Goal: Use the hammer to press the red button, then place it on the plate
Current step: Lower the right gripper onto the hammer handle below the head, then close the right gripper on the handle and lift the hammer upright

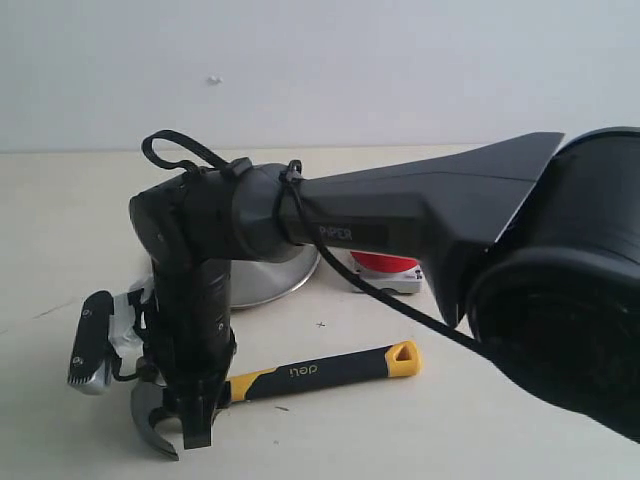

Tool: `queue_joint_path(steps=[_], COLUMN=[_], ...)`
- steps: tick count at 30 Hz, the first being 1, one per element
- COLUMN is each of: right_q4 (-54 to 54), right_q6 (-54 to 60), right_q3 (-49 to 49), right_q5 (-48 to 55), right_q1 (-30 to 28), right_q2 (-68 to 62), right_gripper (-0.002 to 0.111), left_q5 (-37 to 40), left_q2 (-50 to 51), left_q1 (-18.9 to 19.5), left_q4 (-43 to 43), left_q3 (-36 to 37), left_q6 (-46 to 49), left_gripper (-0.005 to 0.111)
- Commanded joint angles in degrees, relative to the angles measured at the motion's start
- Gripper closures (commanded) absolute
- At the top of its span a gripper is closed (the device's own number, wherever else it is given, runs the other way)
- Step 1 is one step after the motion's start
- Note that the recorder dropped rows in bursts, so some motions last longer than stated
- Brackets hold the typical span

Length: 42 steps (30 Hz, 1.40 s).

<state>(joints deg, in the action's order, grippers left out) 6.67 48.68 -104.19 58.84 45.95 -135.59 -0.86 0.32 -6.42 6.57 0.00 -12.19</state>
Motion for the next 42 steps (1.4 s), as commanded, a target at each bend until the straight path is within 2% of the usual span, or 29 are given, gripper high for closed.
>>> queue_joint_path(steps=[1, 2, 3, 5, 6, 14, 21, 30, 42], right_q4=[-1.5, -1.9, -3.4, -4.8, -4.9, 2.3, 6.1, 11.0, 16.8], right_q6=[-2.8, -3.6, -4.1, -4.1, -4.7, -8.4, -15.2, -24.5, -29.1], right_q3=[-0.2, -0.2, -0.2, -0.2, -0.2, -0.2, -0.2, -0.2, 0.7], right_q5=[0.0, 0.1, 0.7, 1.4, 1.4, 1.9, 2.5, -7.5, -17.0], right_q1=[0.0, 0.0, 0.0, 0.0, 0.0, -0.1, -3.9, -5.5, -5.5], right_q2=[-0.7, -0.7, -0.7, -0.7, -0.7, 5.8, 9.7, 15.5, 20.7], right_gripper=[0.069, 0.074, 0.087, 0.105, 0.108, 0.108, 0.108, 0.108, 0.108], left_q5=[-0.1, -0.1, -0.1, -0.1, -0.1, -0.1, -0.1, -0.1, -0.1], left_q2=[-0.3, -0.3, -0.3, -0.3, -0.3, -0.3, -0.3, -0.3, -0.3], left_q1=[0.2, 0.2, 0.2, 0.2, 0.2, 0.2, 0.2, 0.2, 0.2], left_q4=[0.1, 0.1, 0.1, 0.1, 0.1, 0.1, 0.1, 0.1, 0.1], left_q3=[0.0, 0.0, 0.0, 0.0, 0.0, 0.0, 0.0, 0.0, 0.0], left_q6=[-0.1, -0.1, -0.1, -0.1, -0.1, -0.1, -0.1, -0.1, -0.1], left_gripper=[0.107, 0.107, 0.107, 0.107, 0.107, 0.107, 0.107, 0.107, 0.107])
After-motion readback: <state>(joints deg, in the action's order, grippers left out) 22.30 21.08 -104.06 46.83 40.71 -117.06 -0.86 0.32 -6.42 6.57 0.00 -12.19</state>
